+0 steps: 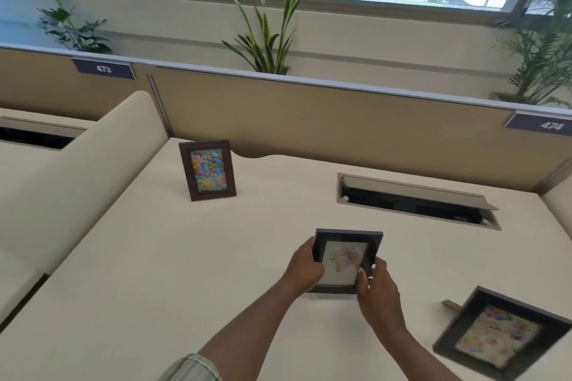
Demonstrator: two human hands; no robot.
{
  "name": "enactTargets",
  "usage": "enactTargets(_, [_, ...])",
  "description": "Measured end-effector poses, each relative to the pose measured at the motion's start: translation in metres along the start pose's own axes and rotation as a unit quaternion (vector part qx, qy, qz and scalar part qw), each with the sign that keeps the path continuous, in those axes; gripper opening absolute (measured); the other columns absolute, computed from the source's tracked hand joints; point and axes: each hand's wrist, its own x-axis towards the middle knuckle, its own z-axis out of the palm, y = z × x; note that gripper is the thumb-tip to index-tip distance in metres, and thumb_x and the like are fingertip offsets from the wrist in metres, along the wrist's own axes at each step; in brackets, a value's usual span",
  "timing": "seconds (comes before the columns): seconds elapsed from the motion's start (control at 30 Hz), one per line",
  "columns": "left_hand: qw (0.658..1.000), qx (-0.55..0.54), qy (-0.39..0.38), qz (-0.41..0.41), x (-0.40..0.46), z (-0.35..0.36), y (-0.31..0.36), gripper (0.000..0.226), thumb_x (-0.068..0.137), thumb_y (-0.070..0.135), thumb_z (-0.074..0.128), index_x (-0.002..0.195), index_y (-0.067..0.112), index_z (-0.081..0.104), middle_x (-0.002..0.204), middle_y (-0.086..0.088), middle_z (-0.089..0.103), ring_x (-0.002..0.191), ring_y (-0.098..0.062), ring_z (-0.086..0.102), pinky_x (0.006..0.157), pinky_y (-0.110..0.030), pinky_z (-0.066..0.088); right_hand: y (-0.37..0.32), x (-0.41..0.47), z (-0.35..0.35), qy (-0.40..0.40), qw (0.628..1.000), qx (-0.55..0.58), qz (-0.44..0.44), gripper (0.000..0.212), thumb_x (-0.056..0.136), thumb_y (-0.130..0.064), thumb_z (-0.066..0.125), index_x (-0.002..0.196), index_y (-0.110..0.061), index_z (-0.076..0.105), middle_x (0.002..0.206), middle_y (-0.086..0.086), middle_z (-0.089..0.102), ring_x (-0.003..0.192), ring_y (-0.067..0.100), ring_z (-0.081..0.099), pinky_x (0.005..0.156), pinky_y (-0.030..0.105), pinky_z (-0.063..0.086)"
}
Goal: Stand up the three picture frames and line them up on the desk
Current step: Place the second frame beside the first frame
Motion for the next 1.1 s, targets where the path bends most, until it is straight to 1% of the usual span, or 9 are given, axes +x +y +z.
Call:
enactTargets(0.1, [0.997, 0.004, 0.073, -0.016, 0.011, -0.034, 0.003, 0.047, 0.072, -0.006, 0.058, 0.112, 0.018, 0.054, 0.115, -0.007, 0.063, 0.112, -0.024, 0.058, 0.075, -0.023, 0.057, -0.033, 0.029, 0.026, -0.010, 1.000, 0.013, -0.016, 0.024, 0.096, -0.034, 0.049, 0.118, -0.027, 0.041, 0.113, 0.003, 0.062, 0.093, 0.019, 0.061, 0.073, 0.041, 0.061])
enactTargets(0.17, [0.991, 0.012, 0.131, -0.021, 0.020, -0.056, 0.001, 0.036, 0.075, -0.002, 0.059, 0.103, 0.020, 0.053, 0.104, -0.002, 0.063, 0.105, -0.023, 0.061, 0.061, -0.011, 0.049, -0.056, 0.050, 0.043, -0.018, 0.999, 0.026, -0.018, 0.024, 0.096, -0.036, 0.048, 0.117, -0.028, 0.041, 0.112, 0.003, 0.062, 0.095, 0.022, 0.062, 0.073, 0.043, 0.061])
enactTargets(0.2, [0.988, 0.015, 0.155, -0.020, 0.022, -0.064, 0.000, 0.032, 0.078, 0.001, 0.059, 0.103, 0.020, 0.054, 0.103, -0.001, 0.063, 0.103, -0.022, 0.061, 0.060, -0.009, 0.047, -0.067, 0.059, 0.050, -0.020, 0.999, 0.032, -0.018, 0.023, 0.096, -0.036, 0.049, 0.116, -0.028, 0.041, 0.111, 0.003, 0.063, 0.096, 0.023, 0.063, 0.073, 0.045, 0.061])
enactTargets(0.3, [0.970, 0.054, 0.238, -0.008, 0.033, -0.086, 0.001, 0.033, 0.088, 0.006, 0.054, 0.119, 0.017, 0.059, 0.113, -0.007, 0.060, 0.108, -0.023, 0.059, 0.080, -0.020, 0.053, -0.098, 0.088, 0.075, -0.029, 0.999, 0.035, -0.029, 0.026, 0.096, -0.034, 0.048, 0.120, -0.025, 0.042, 0.113, 0.005, 0.063, 0.100, 0.025, 0.063, 0.076, 0.047, 0.060])
enactTargets(0.47, [0.944, 0.033, 0.321, -0.062, 0.062, -0.117, 0.010, 0.048, 0.092, 0.001, 0.051, 0.139, 0.011, 0.047, 0.131, -0.015, 0.054, 0.123, -0.031, 0.054, 0.095, -0.034, 0.054, -0.136, 0.127, 0.114, -0.051, 0.997, 0.033, -0.046, 0.031, 0.096, -0.034, 0.051, 0.124, -0.024, 0.043, 0.118, 0.004, 0.063, 0.103, 0.023, 0.064, 0.079, 0.043, 0.061])
enactTargets(0.53, [0.940, -0.001, 0.334, -0.068, 0.082, -0.134, 0.006, 0.053, 0.090, -0.003, 0.053, 0.140, 0.011, 0.043, 0.136, -0.014, 0.055, 0.126, -0.032, 0.053, 0.095, -0.039, 0.055, -0.146, 0.145, 0.136, -0.061, 0.997, 0.034, -0.043, 0.035, 0.096, -0.034, 0.051, 0.128, -0.023, 0.043, 0.121, 0.005, 0.063, 0.106, 0.024, 0.063, 0.082, 0.044, 0.060])
enactTargets(0.67, [0.944, -0.006, 0.324, -0.058, 0.116, -0.156, 0.000, 0.057, 0.085, -0.005, 0.060, 0.135, 0.016, 0.044, 0.131, -0.013, 0.059, 0.123, -0.031, 0.056, 0.089, -0.038, 0.057, -0.161, 0.172, 0.162, -0.080, 0.994, 0.052, -0.045, 0.041, 0.096, -0.028, 0.050, 0.135, -0.025, 0.038, 0.129, 0.006, 0.059, 0.116, 0.026, 0.058, 0.090, 0.043, 0.057])
enactTargets(0.9, [0.941, 0.006, 0.335, -0.042, 0.163, -0.177, -0.009, 0.059, 0.083, -0.002, 0.067, 0.133, 0.020, 0.043, 0.133, -0.010, 0.056, 0.128, -0.028, 0.051, 0.094, -0.041, 0.053, -0.173, 0.215, 0.192, -0.111, 0.990, 0.053, -0.074, 0.047, 0.094, -0.018, 0.052, 0.136, -0.030, 0.034, 0.133, 0.005, 0.056, 0.121, 0.025, 0.055, 0.092, 0.040, 0.053])
enactTargets(1.1, [0.942, 0.010, 0.326, -0.072, 0.176, -0.185, -0.016, 0.079, 0.085, -0.009, 0.060, 0.151, 0.016, 0.025, 0.149, -0.011, 0.042, 0.139, -0.028, 0.040, 0.104, -0.037, 0.044, -0.183, 0.231, 0.199, -0.133, 0.985, 0.039, -0.105, 0.058, 0.091, -0.011, 0.055, 0.141, -0.027, 0.030, 0.136, 0.006, 0.053, 0.123, 0.026, 0.053, 0.097, 0.043, 0.050])
